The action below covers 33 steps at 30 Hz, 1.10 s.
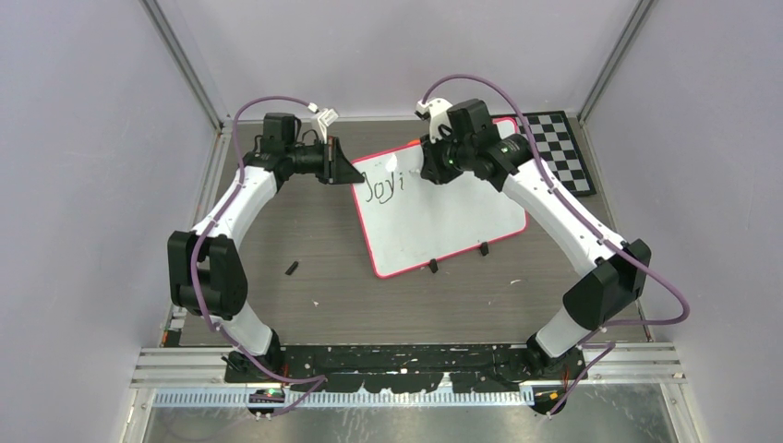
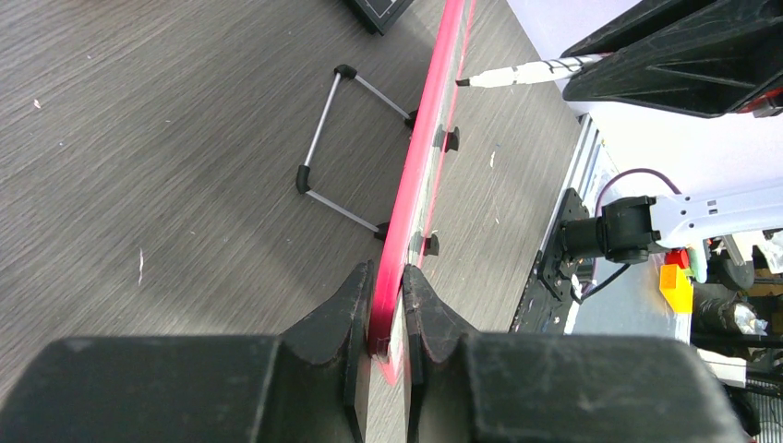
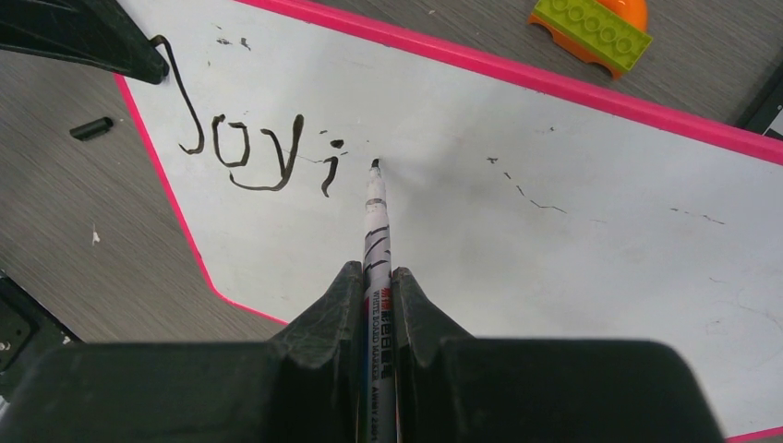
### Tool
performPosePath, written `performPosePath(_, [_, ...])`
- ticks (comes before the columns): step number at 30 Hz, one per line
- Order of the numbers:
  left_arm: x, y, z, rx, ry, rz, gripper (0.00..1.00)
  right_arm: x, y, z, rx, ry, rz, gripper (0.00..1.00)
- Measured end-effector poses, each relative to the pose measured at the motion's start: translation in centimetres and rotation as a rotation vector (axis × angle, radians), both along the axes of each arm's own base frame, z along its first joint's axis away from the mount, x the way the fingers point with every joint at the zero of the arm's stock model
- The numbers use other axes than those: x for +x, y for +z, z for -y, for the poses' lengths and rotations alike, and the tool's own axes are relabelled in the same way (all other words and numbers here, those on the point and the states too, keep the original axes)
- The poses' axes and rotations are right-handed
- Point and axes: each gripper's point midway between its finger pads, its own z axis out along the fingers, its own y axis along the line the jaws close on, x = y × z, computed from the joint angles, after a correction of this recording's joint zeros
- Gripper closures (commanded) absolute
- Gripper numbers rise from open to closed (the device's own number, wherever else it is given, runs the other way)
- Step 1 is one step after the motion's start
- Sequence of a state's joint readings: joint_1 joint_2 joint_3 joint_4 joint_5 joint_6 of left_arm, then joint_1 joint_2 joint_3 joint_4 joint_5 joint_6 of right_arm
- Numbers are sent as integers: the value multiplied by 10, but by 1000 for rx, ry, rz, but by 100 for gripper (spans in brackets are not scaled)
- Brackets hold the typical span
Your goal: Write a sentence on the whiteboard
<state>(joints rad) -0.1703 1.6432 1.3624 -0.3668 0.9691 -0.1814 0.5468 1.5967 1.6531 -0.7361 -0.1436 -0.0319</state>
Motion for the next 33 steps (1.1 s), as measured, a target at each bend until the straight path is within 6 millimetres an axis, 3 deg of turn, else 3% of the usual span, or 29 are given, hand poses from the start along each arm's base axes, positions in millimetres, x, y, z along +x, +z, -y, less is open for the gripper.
performPosePath(9, [0, -1, 0, 3, 3, 0, 100, -3, -18, -2, -8, 14, -41, 100])
performPosePath(16, [1, -2, -1, 5, 6, -1, 100, -16, -35, -2, -14, 34, -93, 100])
performPosePath(24, [1, -1, -1, 4, 5, 1, 100, -13, -30, -2, -15, 29, -84, 100])
performPosePath(33, [1, -2, -1, 5, 5, 1, 100, 11, -9, 11, 19, -25, -33, 100])
